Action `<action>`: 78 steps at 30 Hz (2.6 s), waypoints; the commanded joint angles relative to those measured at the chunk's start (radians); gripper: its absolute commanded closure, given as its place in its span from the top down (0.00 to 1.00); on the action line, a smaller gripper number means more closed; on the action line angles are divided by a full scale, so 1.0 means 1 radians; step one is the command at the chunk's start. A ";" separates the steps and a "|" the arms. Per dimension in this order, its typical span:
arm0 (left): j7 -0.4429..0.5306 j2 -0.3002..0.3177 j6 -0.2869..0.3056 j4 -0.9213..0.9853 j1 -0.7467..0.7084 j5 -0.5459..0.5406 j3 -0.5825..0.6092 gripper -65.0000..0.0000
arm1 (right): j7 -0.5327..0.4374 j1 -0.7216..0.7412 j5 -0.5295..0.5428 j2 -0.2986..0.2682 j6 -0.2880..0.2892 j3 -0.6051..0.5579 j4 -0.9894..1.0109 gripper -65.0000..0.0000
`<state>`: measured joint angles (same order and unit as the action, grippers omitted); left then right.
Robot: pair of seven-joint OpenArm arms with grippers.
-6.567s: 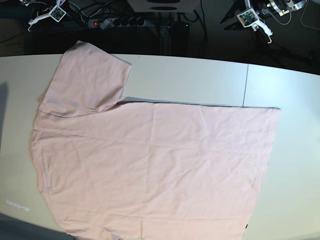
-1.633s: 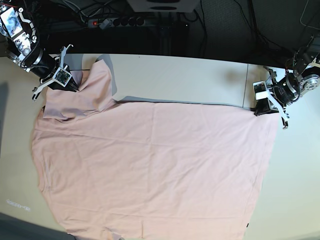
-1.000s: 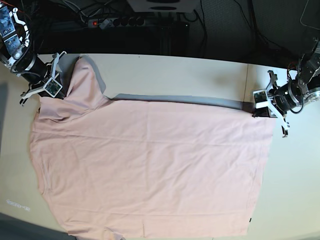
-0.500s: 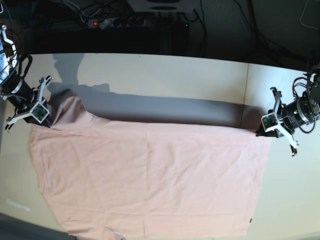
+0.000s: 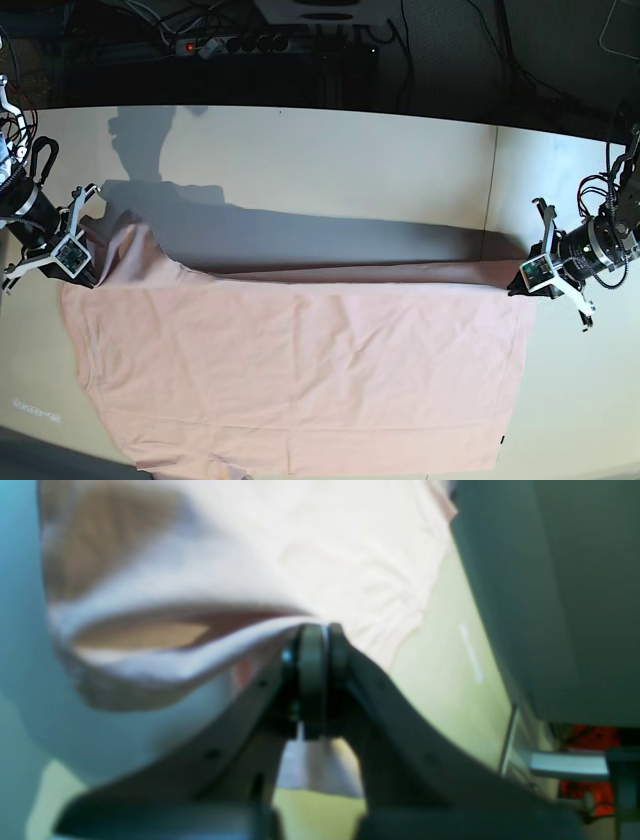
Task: Fold the T-shirt properly
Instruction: 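Lift the shirt with both grippers and pull it toward the robot, then lower the held shirt edge back onto the table with both grippers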
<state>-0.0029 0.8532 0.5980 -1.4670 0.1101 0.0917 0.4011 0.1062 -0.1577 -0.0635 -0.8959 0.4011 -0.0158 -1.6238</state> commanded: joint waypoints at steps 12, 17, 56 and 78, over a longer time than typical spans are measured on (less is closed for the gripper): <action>0.021 -0.055 0.042 0.222 0.295 0.048 0.209 0.00 | -0.046 0.394 -0.094 -0.040 0.032 -0.367 0.225 0.00; 0.021 -0.109 0.043 0.318 0.392 0.047 0.216 0.00 | -0.046 0.552 -0.095 -0.040 0.032 -0.517 0.294 0.00; -0.013 -0.207 -0.054 0.524 0.502 -0.078 0.222 0.49 | -0.162 0.931 -0.069 0.154 0.030 -0.877 0.690 0.00; -0.253 -0.204 -0.115 0.523 0.504 -0.438 0.209 0.51 | -0.148 0.930 0.121 0.187 -0.508 -0.874 0.712 0.57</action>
<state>-0.2741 0.6319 0.5049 -0.9337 0.5793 -0.3340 0.6235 -0.0288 0.7403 0.0555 -0.6952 -0.0799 -0.9016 -0.9054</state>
